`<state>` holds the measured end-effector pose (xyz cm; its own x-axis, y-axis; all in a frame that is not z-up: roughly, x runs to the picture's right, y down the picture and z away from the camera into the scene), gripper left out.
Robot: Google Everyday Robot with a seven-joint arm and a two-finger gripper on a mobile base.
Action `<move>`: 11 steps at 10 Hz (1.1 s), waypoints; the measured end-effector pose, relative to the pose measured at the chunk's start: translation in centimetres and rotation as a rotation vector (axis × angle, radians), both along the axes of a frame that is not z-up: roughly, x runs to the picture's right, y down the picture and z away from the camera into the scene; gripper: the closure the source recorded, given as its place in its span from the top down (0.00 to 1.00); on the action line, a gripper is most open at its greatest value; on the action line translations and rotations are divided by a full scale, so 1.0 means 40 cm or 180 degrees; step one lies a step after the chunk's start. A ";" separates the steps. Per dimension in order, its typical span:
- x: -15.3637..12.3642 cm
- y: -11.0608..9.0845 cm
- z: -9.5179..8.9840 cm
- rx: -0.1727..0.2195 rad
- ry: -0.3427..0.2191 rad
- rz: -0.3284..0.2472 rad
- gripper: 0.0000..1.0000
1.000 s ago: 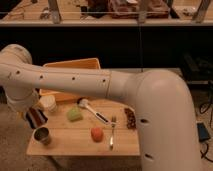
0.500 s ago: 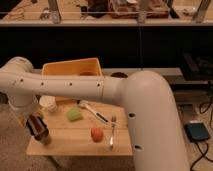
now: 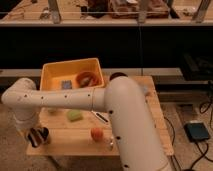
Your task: Place eraser in metal cup
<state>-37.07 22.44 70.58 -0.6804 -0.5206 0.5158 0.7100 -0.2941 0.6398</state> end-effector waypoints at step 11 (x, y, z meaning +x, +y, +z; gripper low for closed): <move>-0.006 0.036 0.041 -0.0053 -0.0004 -0.0003 0.00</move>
<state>-37.32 23.90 72.24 -0.6817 -0.5113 0.5234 0.7088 -0.2841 0.6456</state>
